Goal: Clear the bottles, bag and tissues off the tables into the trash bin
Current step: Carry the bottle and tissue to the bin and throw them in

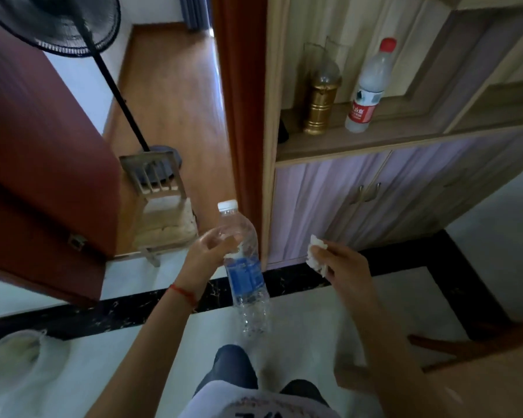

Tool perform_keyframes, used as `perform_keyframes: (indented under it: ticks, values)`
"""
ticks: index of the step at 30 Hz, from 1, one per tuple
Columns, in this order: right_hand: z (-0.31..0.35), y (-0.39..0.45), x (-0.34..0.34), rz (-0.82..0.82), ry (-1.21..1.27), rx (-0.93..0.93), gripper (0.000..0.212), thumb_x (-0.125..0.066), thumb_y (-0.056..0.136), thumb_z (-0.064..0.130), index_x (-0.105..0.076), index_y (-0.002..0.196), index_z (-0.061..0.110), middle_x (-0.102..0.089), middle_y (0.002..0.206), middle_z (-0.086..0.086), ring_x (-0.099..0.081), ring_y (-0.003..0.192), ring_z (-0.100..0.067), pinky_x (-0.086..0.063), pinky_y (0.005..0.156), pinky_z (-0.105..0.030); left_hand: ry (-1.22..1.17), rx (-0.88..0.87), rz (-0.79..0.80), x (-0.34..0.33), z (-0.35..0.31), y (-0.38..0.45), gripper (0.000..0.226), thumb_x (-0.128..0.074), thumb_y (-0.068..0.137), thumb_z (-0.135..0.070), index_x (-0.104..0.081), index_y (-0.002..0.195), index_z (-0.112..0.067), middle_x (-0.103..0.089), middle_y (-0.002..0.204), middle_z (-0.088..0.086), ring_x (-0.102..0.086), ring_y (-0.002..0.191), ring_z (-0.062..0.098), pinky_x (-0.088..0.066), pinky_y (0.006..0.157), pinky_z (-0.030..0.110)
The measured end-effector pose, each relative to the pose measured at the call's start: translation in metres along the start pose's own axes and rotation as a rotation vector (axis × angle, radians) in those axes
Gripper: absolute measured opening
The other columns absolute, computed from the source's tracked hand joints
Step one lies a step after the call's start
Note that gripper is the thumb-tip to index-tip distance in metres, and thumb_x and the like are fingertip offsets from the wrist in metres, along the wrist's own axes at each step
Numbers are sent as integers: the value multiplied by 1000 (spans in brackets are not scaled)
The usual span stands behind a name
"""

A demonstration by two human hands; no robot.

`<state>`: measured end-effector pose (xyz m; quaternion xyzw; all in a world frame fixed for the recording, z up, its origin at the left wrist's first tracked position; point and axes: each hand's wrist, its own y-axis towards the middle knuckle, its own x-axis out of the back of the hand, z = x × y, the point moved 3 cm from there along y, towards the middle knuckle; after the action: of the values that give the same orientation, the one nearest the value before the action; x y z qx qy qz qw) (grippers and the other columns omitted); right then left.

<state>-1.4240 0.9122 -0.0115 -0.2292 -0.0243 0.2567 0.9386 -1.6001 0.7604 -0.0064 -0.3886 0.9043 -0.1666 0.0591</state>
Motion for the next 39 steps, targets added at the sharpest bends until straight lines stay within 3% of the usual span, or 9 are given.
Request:
perform_keyframes:
  ticks: [5,10,13,16,20,23,26,33,39]
  values:
    - [12,42,13,-141,65,16,14,-70,79,6,-76,75,19,-69,66,1,-64,71,-15,-51,75,-28,115,-14,94,-35,-24,77,34,-57,88,-18,-56,120,-6,-62,116,16,-59,107,31,-45,98,46]
    - [25,64,34,-323,164,45,13,-72,77,8,-74,72,20,-71,77,-6,-65,73,-18,-53,75,-28,154,20,336,-83,-45,131,41,-62,84,-26,-57,121,-8,-64,115,10,-62,103,28,-50,83,39]
    - [27,67,51,-456,236,34,11,-71,77,5,-72,75,15,-69,78,-10,-64,73,-20,-52,73,-29,181,26,443,-114,-55,154,35,-72,72,-31,-65,103,-17,-67,96,4,-64,89,21,-49,70,31]
    - [29,62,67,-556,322,50,7,-69,78,3,-71,84,5,-68,73,-7,-63,66,-15,-52,69,-24,209,30,571,-147,-62,169,43,-74,62,-32,-65,100,-13,-67,93,5,-62,86,20,-50,74,32]
    - [26,50,87,-686,379,73,5,-68,79,3,-69,84,3,-67,72,-6,-63,65,-13,-52,63,-21,209,23,733,-191,-64,183,8,-65,79,-18,-63,86,-20,-65,87,3,-60,81,17,-49,70,26]
    - [21,42,100,-783,412,73,2,-70,78,5,-69,78,7,-66,73,-9,-62,71,-20,-50,71,-30,232,18,859,-226,-66,186,25,-76,63,-25,-64,85,-22,-69,77,-4,-64,72,10,-51,64,22]
    - [16,33,112,-897,431,67,3,-70,78,8,-69,77,11,-66,78,-10,-61,76,-23,-49,75,-34,269,11,958,-259,-64,189,23,-72,69,-25,-67,90,-19,-72,71,-9,-67,71,5,-50,63,19]
    - [17,31,148,-1032,465,106,4,-70,79,10,-70,76,13,-67,76,-9,-62,72,-21,-48,72,-32,325,-24,1091,-328,-66,194,6,-68,79,-17,-66,81,-23,-72,69,-15,-65,70,-1,-49,59,15]
    - [30,51,211,-1065,469,148,5,-70,79,9,-70,81,5,-66,77,-13,-61,72,-24,-48,69,-32,317,-16,1125,-400,-65,198,4,-66,81,-19,-64,84,-22,-69,80,-6,-63,80,10,-51,62,20]
